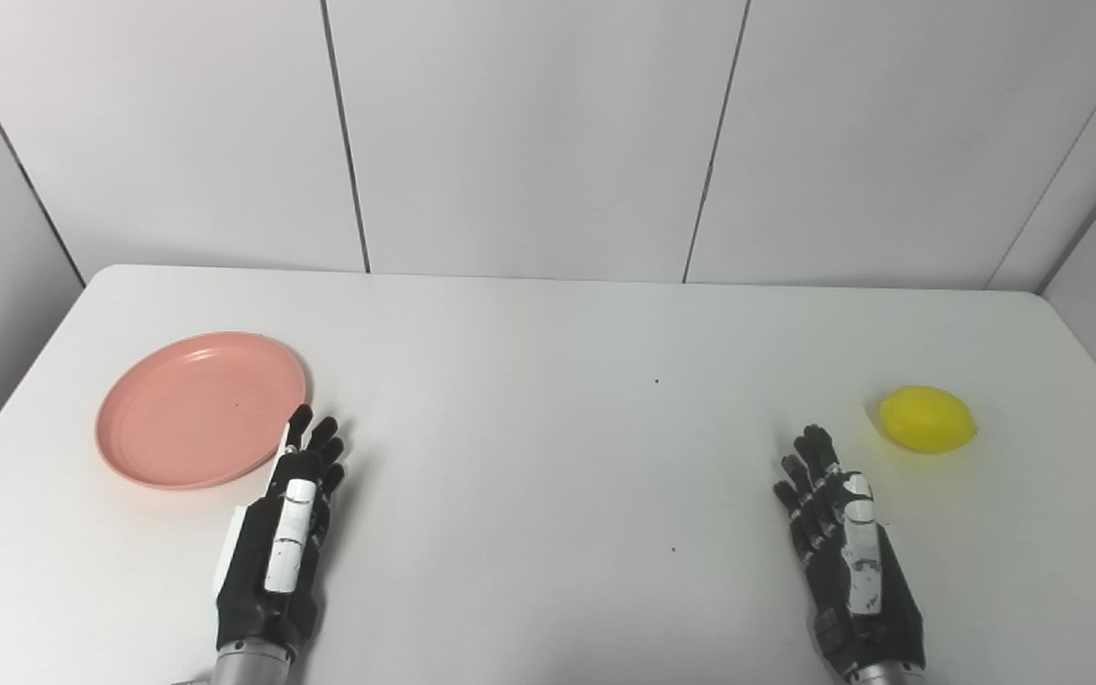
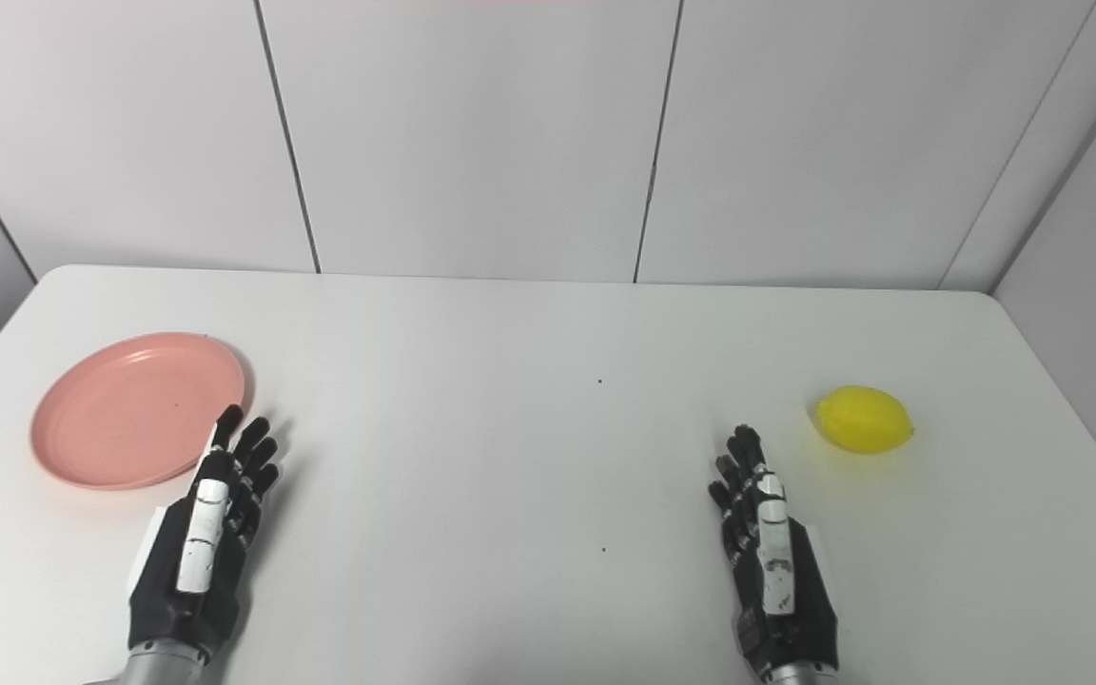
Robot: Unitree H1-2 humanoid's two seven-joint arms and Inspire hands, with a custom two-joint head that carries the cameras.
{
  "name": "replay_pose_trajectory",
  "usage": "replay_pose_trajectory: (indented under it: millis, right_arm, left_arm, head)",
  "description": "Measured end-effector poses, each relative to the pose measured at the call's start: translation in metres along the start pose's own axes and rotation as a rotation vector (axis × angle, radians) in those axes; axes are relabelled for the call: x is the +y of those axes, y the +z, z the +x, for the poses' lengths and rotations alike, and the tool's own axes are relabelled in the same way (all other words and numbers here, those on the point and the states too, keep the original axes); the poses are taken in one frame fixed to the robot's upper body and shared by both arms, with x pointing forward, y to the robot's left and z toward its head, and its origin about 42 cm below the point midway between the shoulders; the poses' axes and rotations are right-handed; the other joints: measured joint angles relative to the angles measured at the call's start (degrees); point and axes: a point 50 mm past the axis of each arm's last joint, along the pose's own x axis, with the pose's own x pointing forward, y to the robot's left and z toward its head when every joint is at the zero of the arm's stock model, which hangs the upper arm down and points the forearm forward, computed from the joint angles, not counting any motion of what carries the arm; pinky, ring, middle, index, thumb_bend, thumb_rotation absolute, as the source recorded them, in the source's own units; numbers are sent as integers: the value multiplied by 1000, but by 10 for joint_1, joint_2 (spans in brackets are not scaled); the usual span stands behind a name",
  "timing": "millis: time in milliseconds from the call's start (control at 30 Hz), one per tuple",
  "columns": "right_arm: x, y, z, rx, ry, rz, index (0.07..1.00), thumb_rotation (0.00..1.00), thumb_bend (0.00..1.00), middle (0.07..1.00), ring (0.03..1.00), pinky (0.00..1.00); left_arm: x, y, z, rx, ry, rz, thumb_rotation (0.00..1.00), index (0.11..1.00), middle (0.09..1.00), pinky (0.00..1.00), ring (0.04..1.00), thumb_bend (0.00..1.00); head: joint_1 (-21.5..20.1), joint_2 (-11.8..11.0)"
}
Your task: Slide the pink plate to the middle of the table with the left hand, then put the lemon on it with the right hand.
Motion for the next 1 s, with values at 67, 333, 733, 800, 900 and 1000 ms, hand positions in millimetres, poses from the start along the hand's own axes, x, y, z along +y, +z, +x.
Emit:
replay_pose_trajectory:
  millis: [67,333,733,800,900,1000]
  right_arm:
    - [0,0,0,0,1,0,976,984,789,1000,997,1000]
    - [0,0,0,1,1,-1,973,982,792,1000,1000,1000]
    - [0,0,0,1,2,0,979,982,782,1000,1000,1000]
    - [0,0,0,1,2,1,977,977,782,1000,1000,1000]
    - [-1,0,0,1,1,5,981,981,775,1000,1000,1000]
    - [-3,-1,2,1,3,6,989,978,766,1000,1000,1000]
  left_arm:
    - [0,0,0,0,0,0,837,983,968,1000,978,678]
    - [0,0,0,0,0,0,825,976,963,1000,975,689]
    - [0,-1,0,3,1,0,832,977,960,1000,975,680]
    - [0,-2,0,6,1,0,831,977,961,1000,976,679]
    - [0,-3,0,11,2,0,826,976,956,1000,969,680]
    - [-1,-5,0,16,0,0,824,978,957,1000,964,684]
  head:
    - [0,0]
    - [1,0]
    - [3,-4]
    - [4,-4]
    - [19,-10]
    - [49,-20]
